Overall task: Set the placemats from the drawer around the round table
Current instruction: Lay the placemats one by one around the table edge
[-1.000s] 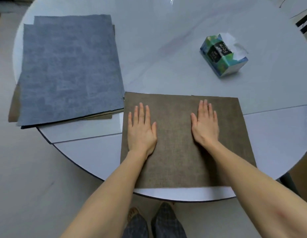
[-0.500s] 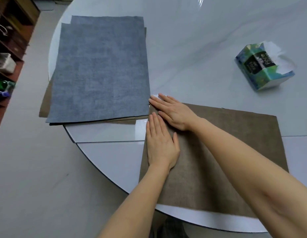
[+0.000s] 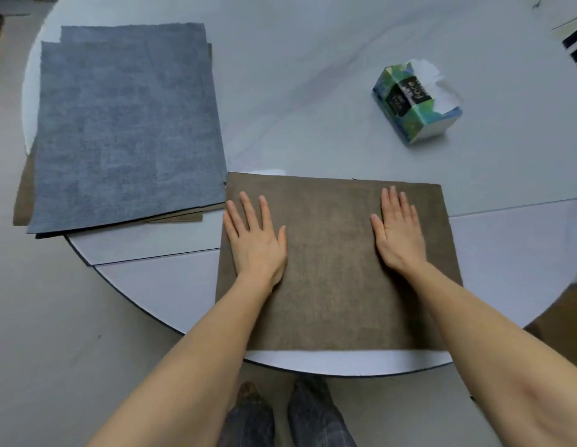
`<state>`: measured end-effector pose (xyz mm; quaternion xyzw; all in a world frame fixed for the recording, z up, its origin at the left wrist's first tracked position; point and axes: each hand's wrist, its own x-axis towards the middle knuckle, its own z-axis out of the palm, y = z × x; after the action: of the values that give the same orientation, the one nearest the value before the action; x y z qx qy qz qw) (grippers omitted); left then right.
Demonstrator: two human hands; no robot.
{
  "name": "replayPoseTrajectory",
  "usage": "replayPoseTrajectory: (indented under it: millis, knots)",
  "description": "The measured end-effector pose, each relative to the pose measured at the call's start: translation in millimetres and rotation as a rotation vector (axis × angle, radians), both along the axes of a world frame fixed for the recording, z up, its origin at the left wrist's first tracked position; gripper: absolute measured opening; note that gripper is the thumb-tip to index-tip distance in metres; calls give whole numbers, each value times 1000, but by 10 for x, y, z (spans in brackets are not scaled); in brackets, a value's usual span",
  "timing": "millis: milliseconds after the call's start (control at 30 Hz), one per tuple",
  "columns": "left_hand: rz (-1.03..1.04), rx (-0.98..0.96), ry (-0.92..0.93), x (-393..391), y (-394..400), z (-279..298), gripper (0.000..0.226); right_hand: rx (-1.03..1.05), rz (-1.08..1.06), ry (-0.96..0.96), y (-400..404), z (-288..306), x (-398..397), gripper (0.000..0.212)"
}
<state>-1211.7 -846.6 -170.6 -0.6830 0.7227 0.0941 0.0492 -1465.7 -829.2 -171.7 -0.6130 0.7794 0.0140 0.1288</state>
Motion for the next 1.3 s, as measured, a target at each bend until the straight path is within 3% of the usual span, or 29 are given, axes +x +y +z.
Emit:
replayPoseTrajectory:
  millis: [133, 233, 300, 467, 667, 767, 900, 1067, 1167, 1300]
  knots:
    - [-404, 31, 88, -631, -189, 200, 60, -22, -1, -20, -4, -21, -9, 59]
    - [-382, 244, 82, -990, -278, 176, 62, -49, 86, -52, 22, -27, -147, 60]
    - [-374, 268, 19, -1013, -235, 103, 66, -69, 160, -68, 29, -40, -356, 58]
    - [-350, 244, 34, -1018, -209, 100, 66, -92, -157, -42, -73, -45, -900, 60]
    - [-351, 303, 8, -1031, -244, 223, 68, 73, -138, -54, -122, 74, -944, 64]
    - [-381, 359, 92, -925, -343, 432, 66, 137, -119, -55, -207, 334, -942, 65]
    - [-291, 182, 268, -406, -343, 711, 46, -16, -5, -251, -316, 709, -359, 51]
    - [-71, -55, 287, 755, -347, 886, 36, 21, 418, -405, -513, 973, 954, 42]
    - [-1, -18, 208, 1426, -490, 841, 48, 41, 580, -374, -701, 975, 1709, 43]
    - [-84, 130, 7, 1967, -655, 671, 82, 74, 732, -139, -901, 857, 2431, 55]
